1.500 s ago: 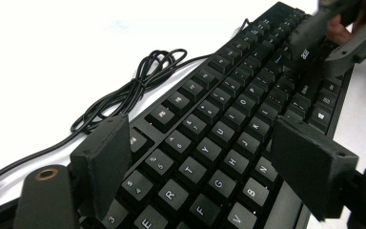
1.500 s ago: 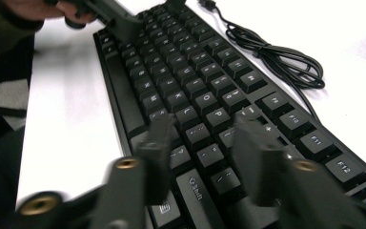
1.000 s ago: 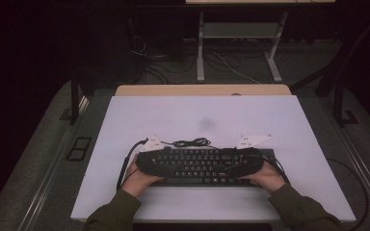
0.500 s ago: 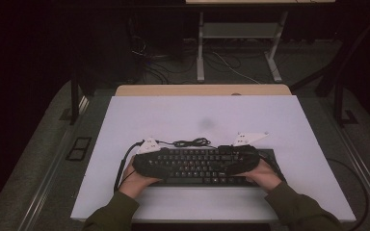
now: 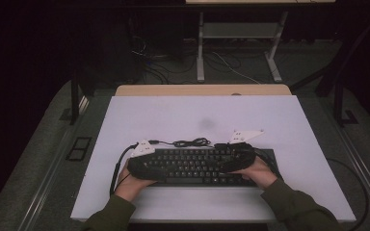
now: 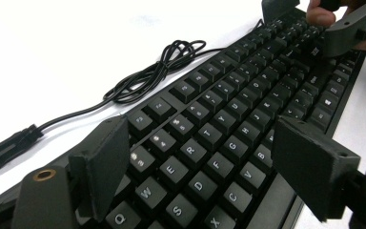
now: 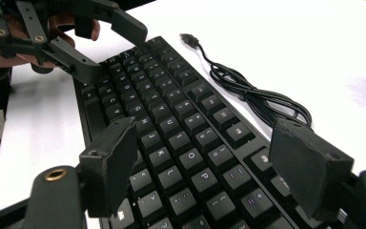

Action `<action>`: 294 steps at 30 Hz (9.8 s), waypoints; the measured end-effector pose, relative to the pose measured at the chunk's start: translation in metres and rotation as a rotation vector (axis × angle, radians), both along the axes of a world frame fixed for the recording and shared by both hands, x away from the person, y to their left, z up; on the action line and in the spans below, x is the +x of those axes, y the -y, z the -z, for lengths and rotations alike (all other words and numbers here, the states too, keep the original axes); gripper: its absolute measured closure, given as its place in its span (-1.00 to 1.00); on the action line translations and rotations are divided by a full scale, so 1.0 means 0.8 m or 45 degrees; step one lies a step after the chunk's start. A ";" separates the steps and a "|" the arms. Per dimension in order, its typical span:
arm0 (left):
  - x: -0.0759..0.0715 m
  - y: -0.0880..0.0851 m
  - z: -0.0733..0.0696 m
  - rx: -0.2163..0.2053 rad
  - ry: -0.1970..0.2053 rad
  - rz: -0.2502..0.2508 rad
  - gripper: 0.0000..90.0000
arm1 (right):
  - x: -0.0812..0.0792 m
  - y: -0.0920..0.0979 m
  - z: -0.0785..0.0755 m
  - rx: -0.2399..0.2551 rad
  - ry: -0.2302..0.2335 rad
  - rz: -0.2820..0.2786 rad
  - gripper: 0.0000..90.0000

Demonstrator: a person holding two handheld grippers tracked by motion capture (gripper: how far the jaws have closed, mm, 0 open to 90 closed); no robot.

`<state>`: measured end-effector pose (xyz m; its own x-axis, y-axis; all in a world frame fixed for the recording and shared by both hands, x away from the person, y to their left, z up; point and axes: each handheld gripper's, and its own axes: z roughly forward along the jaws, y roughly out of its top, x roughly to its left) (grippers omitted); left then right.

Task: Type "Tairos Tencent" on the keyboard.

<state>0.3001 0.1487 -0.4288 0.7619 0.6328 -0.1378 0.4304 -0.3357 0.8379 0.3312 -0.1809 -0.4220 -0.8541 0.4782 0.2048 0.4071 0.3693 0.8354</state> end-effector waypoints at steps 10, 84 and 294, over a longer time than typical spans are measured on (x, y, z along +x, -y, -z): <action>-0.008 -0.011 0.004 0.001 0.002 -0.044 -0.46 | 0.005 -0.008 0.001 0.020 -0.003 -0.006 -0.45; -0.017 -0.034 0.008 0.061 -0.033 -0.077 0.95 | 0.010 -0.032 0.005 -0.003 0.011 -0.087 -0.44; 0.027 0.025 0.012 0.117 -0.073 0.103 0.97 | -0.004 0.016 0.008 -0.096 0.008 0.139 -0.35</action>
